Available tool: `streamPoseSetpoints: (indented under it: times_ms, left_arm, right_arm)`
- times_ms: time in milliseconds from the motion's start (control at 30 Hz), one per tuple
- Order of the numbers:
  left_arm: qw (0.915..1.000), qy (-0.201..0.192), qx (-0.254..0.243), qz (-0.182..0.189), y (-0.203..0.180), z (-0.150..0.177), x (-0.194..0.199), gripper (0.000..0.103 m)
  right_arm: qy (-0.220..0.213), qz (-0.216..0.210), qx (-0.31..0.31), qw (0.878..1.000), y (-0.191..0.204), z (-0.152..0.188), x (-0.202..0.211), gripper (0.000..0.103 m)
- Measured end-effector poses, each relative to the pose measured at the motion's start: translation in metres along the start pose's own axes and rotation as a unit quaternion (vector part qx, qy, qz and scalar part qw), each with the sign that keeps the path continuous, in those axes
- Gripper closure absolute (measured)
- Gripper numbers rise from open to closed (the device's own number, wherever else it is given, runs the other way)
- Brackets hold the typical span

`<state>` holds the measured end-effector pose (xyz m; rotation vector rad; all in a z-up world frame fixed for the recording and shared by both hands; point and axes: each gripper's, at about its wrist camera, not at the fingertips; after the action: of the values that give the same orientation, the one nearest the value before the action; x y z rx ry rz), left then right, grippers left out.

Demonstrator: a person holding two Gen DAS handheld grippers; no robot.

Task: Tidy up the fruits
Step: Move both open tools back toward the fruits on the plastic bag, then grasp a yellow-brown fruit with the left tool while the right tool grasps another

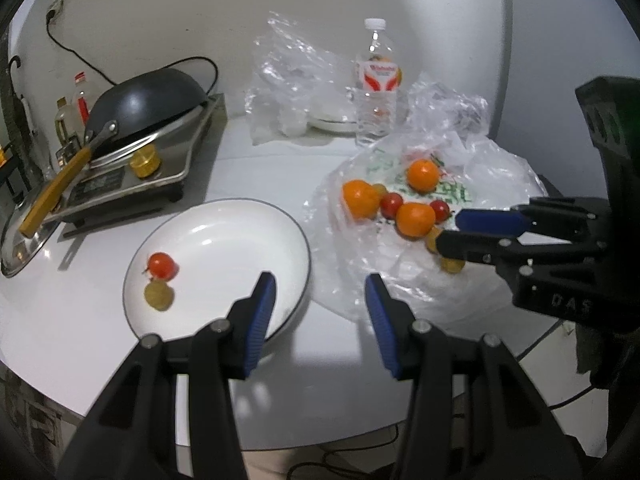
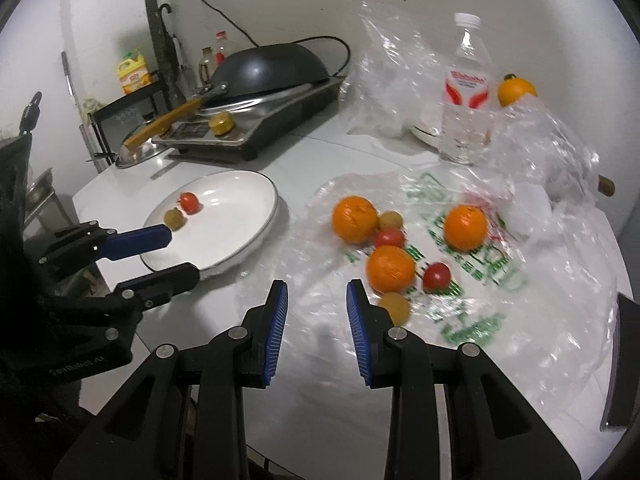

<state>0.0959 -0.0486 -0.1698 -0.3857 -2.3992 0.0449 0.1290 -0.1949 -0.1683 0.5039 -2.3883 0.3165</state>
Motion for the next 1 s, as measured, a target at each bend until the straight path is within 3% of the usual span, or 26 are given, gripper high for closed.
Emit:
streamPoseSetpoints:
  times_ms: [400, 1000]
  left_arm:
    - [0.9997, 0.019, -0.015, 0.010, -0.018, -0.007, -0.022, 0.055]
    - [0.9990, 0.037, -0.022, 0.012, -0.032, -0.019, -0.048, 0.055]
  right_arm:
    - [0.022, 0.012, -0.017, 1.000, -0.027, 0.018, -0.014, 0.070]
    - [0.054, -0.004, -0.011, 0.998, -0.038, 0.032, -0.041, 0.071]
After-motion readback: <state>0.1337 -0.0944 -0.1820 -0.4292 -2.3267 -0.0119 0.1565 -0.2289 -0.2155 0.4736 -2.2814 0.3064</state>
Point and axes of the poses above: each gripper's, at about its wrist camera, not at the fingertips, and x roughly against the way its jaws point, y to its left, z to its underside, and after that the axes turned 14 degrees about z, right-handed
